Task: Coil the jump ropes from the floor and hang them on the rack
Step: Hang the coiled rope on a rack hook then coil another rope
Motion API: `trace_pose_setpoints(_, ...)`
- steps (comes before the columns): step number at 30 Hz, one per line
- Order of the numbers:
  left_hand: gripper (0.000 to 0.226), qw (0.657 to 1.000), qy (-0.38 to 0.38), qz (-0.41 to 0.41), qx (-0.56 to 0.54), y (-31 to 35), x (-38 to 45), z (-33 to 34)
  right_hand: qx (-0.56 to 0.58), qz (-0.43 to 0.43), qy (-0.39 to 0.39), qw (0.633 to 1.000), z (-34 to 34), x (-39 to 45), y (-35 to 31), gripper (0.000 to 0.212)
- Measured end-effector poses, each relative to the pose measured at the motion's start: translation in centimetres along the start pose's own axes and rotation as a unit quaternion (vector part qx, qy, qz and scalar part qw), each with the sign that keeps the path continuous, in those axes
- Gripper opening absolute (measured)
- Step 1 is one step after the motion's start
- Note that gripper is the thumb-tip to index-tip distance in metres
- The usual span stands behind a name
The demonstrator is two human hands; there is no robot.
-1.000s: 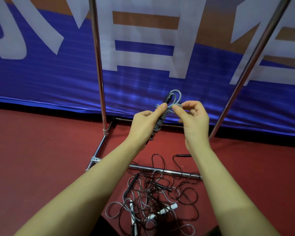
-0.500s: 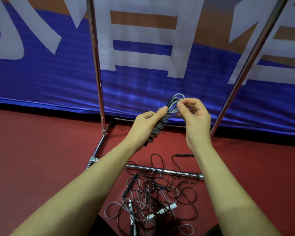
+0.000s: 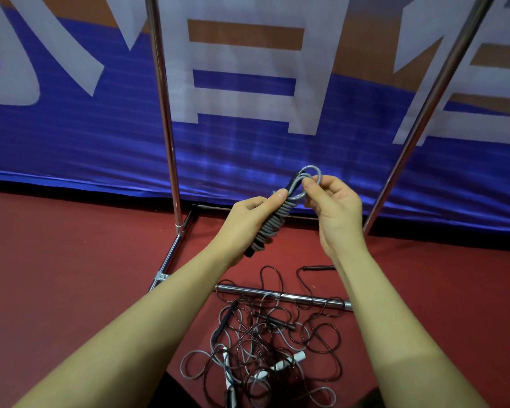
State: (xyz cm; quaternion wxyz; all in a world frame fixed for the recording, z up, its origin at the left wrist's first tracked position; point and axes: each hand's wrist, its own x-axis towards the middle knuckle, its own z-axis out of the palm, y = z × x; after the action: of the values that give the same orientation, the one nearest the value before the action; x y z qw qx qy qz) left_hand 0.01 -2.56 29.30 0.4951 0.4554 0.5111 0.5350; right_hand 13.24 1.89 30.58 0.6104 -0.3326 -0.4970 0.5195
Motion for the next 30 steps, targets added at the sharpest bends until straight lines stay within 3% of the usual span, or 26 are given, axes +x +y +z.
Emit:
trace_pose_setpoints(6, 0.051, 0.998, -0.02, -0.013, -0.052, 0.0, 0.0, 0.7, -0.04, -0.082, 0.019, 0.996, 0.2, -0.3, 0.1, 0.018)
trace_pose_setpoints(13, 0.041, 0.995, -0.05, -0.058, -0.059, 0.4, 0.3, 0.6, -0.071, -0.103, 0.009, 0.992, 0.0, -0.4, 0.6, 0.025)
trace_pose_setpoints(17, 0.044, 0.997, -0.002, -0.066, -0.039, 0.7, 0.4, 0.9, -0.048, -0.088, 0.013, 0.995, 0.2, -0.5, 0.6, 0.024)
trace_pose_setpoints(24, 0.047, 0.995, 0.102, 0.002, 0.008, 0.1, 1.2, 1.1, -0.017, -0.032, -0.002, 0.999, -0.1, -0.7, 0.0, 0.024)
trace_pose_setpoints(30, 0.057, 0.991, 0.114, 0.015, 0.07, 0.1, 1.1, 0.8, -0.071, -0.028, 0.023, 0.997, -0.2, -0.4, 0.2, 0.023)
